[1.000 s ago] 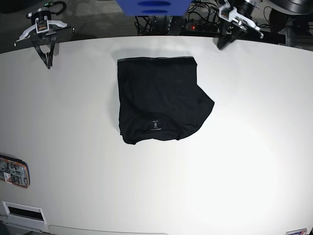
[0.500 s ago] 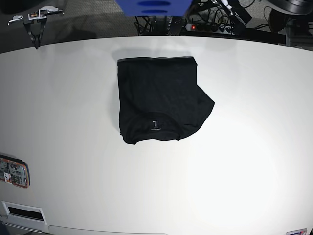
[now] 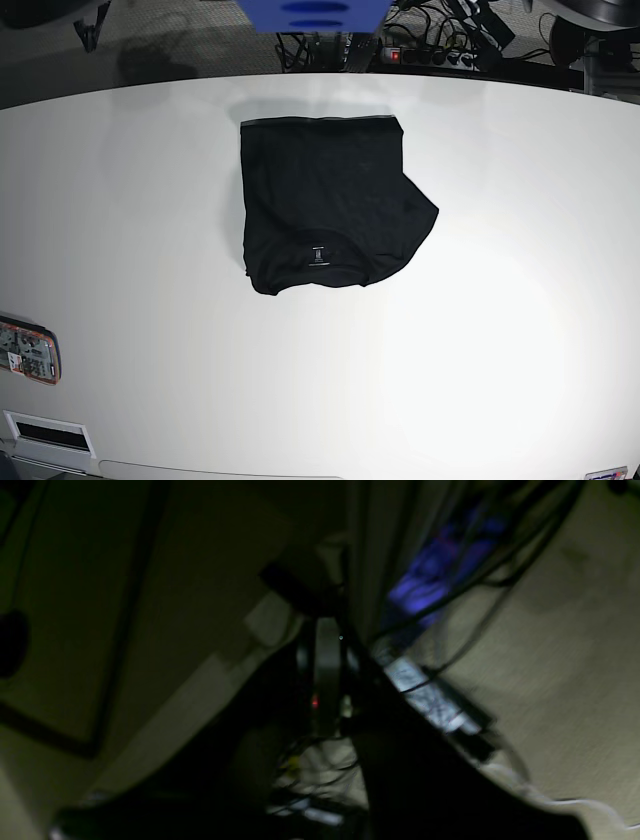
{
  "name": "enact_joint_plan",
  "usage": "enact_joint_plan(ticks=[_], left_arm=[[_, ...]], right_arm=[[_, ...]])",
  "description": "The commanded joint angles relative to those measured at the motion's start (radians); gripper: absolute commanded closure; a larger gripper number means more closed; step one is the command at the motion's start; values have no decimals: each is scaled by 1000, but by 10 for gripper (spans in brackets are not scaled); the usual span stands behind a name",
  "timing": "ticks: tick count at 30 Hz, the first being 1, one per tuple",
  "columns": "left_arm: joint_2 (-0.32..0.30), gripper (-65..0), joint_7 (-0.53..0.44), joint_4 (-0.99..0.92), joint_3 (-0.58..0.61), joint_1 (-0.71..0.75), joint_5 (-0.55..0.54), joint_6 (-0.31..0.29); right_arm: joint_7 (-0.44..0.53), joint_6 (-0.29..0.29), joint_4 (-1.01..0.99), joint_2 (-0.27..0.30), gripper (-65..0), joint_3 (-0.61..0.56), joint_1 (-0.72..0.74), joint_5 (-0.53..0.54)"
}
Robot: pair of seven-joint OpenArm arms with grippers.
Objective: Fold the T-shirt properly
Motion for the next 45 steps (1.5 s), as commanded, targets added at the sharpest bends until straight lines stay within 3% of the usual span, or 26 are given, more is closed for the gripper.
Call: enact_joint_plan(ticks=[1,8,11,15,19,24,28,30,34,38,43,45], left_arm=[[-20,0,-26,-10,-2,13,-20,27],[-41,0,-22,-95,-3,-24,-30,140],[-38,0,-18,-96,0,-27,-73,148],[-45,0,56,-159,3,-92,-81,148],[-64,0,67,-418,3,-273,-78,148],[-71,0,109,-738,3,-472,3,148],[-25,0,416,-798,3,-560,106,147],[14,0,619,-798,3,-563,181,145],[100,0,920,-701,-2,-566,261,144],[146,0,1050,-707,0,-610,264,131],[146,0,1151,-744,1,-636,275,-70],[130,0,1170,-741,1,-639,277,-113]], right_arm=[[30,-1,-3,11,0,5,-18,15],[27,-1,-213,9,0,4,24,12],[25,-1,-419,11,0,4,154,0],[-19,-1,-668,14,0,4,260,-137],[-151,-1,-727,14,0,5,343,-342],[-461,-1,-727,12,0,5,452,-477],[-931,-1,-730,9,0,5,573,-511],[-1096,-1,-727,7,0,7,647,-511],[-1096,-1,-730,-39,0,8,679,-511],[-1092,4,-734,-78,0,10,680,-511],[-1049,4,-730,-134,0,10,679,-511],[-1030,4,-729,-155,0,11,679,-511]])
